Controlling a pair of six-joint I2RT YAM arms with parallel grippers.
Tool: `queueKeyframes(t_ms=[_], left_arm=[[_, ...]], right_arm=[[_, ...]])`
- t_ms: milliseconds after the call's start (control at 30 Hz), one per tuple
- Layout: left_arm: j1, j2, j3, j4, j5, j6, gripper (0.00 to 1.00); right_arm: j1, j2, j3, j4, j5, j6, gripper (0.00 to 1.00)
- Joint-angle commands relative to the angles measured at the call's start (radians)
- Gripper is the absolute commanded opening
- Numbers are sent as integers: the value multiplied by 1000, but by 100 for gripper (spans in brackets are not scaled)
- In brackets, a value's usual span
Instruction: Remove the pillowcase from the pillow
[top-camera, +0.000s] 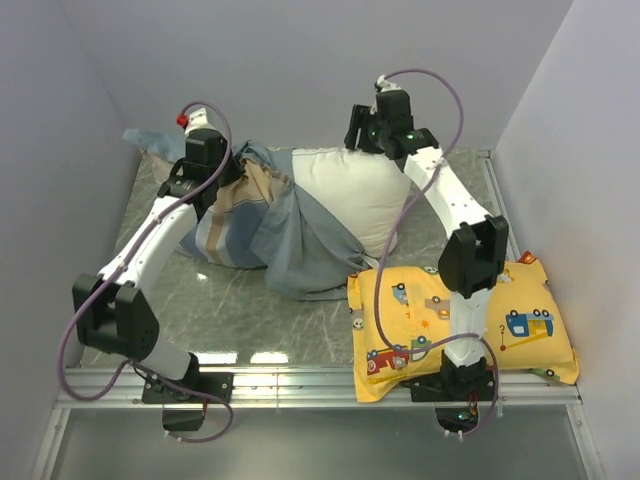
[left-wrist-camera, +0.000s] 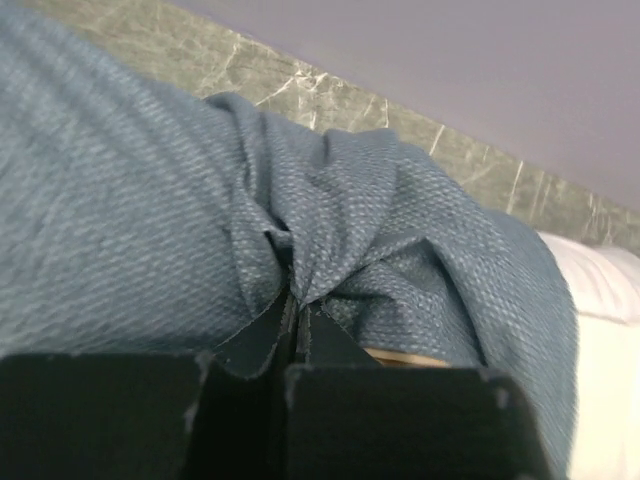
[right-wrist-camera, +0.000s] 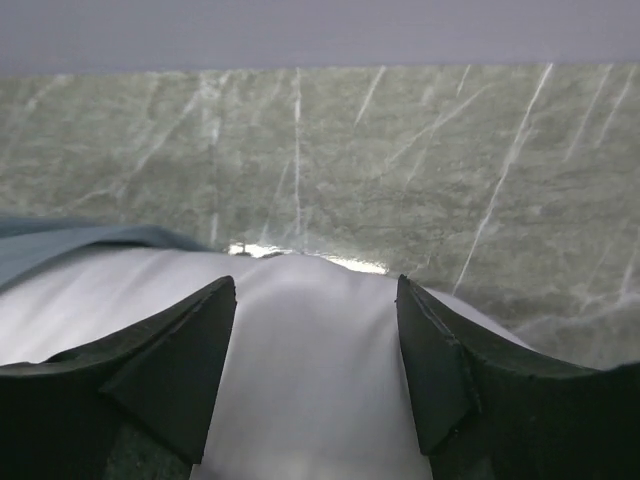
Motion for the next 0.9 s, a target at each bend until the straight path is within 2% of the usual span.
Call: queueKeyframes(t_ms=[0,67,200,333,467,567,700,733,767,833,867], left_arm=[[6,88,-43,88,59,-88,1],[9,150,-36,99,70,-103,1],[12,205,-35,120,74,-117,1],[20,230,-40,136,84,-140,2],[23,231,-54,148,103,-152,6],[23,225,-62,167,133,-159,13],[23,216,-39,168,143,-142,30],[24,211,-29,171,148,-130,41],[23,207,-14,186,157,-123,46],[21,187,12,191,169,-108,59],[17,178,20,193,165,-102,62]], right_arm=[[2,-181,57,-58,15,-17,73],[5,-233,4,-32,15,-21,74],[12,-406,-251,45,42,-26,75],[26,-497,-467,101,74,-15,76],[26,-459,-586,126,75,3,77],[32,-402,-638,163,61,27,77],[37,-271,-600,174,21,29,76],[35,-252,-589,177,-3,31,73],[38,-238,-583,192,-14,32,70],[37,-210,-564,204,-19,43,45],[38,-200,-555,206,-16,47,22]])
